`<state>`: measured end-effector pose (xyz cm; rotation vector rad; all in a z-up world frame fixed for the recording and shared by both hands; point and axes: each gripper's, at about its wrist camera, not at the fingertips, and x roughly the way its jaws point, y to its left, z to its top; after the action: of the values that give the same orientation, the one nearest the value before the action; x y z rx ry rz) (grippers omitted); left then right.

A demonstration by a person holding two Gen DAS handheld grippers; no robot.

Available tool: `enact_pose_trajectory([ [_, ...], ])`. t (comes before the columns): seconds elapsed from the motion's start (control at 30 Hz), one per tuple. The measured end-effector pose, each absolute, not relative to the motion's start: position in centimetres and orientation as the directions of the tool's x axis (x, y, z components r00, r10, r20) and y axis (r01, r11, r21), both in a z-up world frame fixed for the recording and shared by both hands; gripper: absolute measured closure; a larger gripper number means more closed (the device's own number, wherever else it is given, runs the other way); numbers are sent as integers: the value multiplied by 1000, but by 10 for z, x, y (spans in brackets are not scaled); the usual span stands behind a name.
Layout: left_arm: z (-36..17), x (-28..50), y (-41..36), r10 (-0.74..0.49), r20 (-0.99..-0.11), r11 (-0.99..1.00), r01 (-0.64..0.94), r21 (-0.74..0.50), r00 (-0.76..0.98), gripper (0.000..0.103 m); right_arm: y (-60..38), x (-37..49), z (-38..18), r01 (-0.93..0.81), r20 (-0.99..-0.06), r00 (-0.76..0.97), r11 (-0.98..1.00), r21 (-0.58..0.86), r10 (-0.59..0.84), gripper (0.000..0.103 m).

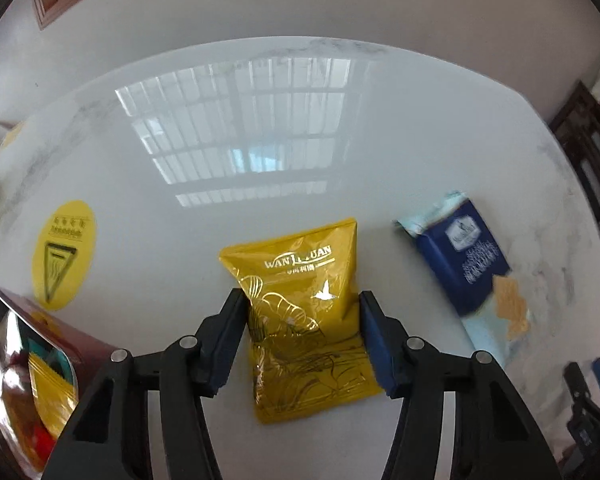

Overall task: Organize snacks
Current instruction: 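Grasp the yellow WANTIYUAN packet with the left tool while the right tool grasps the blue cracker packet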

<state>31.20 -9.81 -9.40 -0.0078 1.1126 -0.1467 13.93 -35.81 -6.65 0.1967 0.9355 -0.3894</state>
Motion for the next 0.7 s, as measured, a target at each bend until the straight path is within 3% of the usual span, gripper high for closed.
enact_pose_trajectory([
  [0.5,-64,190,-74,-291,-843,956,157,-246,452,46,-353,136,-66,403,-811,534,915,-3,-238,0],
  [0.7,-53,160,-59,-341,-833,940,158,-303,436,46,-320,143,-53,205,-735,674,975,86,-78,7],
])
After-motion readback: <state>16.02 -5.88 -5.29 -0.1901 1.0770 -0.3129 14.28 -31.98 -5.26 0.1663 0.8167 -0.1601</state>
